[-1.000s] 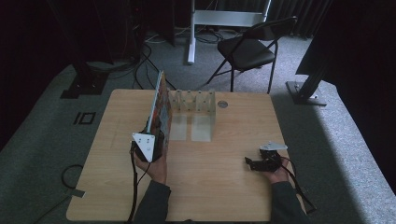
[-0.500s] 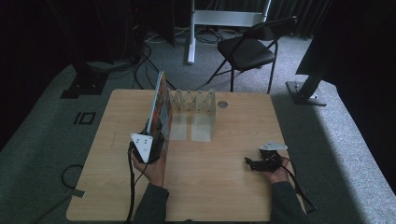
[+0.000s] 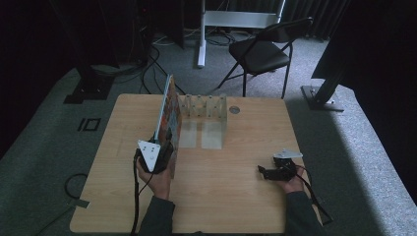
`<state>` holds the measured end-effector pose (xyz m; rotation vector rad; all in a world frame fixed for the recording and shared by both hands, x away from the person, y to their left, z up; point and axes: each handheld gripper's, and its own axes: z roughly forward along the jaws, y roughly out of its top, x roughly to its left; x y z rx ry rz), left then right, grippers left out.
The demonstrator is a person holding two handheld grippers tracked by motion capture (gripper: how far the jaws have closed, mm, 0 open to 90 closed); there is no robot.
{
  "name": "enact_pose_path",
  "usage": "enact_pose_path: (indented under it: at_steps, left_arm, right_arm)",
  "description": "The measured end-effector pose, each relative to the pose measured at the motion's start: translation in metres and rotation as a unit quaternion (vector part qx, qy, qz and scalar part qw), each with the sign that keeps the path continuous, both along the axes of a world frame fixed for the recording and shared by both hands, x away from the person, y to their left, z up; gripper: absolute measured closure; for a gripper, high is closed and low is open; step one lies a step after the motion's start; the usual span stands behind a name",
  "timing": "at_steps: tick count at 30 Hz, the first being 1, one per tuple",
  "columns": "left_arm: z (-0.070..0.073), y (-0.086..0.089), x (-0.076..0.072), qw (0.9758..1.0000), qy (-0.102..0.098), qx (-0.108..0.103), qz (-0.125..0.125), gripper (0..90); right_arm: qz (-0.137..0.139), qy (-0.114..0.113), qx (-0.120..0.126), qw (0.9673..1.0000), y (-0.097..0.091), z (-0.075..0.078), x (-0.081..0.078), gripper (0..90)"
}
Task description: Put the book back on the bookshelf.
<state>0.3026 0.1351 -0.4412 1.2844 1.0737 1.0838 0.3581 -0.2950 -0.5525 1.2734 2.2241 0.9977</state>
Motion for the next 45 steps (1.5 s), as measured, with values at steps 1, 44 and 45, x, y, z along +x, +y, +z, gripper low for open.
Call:
enact_pose_path:
  at_steps: [1, 44, 45]
  left_arm:
    - [0.0, 0.002, -0.002, 0.9999, 0.005, -0.002, -0.009, 63.8]
    - [0.0, 0.033, -0.043, 0.9901, 0.071, 0.043, -0.113, 58.7]
    - [0.0, 0.034, -0.044, 0.9901, 0.072, 0.043, -0.112, 58.7]
  right_arm:
    - [0.0, 0.0, 0.0, 1.0, 0.0, 0.0, 0.0, 16.6]
    - [0.0, 0.0, -0.001, 1.0, 0.0, 0.0, 0.0, 16.6]
    - [0.0, 0.0, -0.001, 1.0, 0.0, 0.0, 0.0, 16.7]
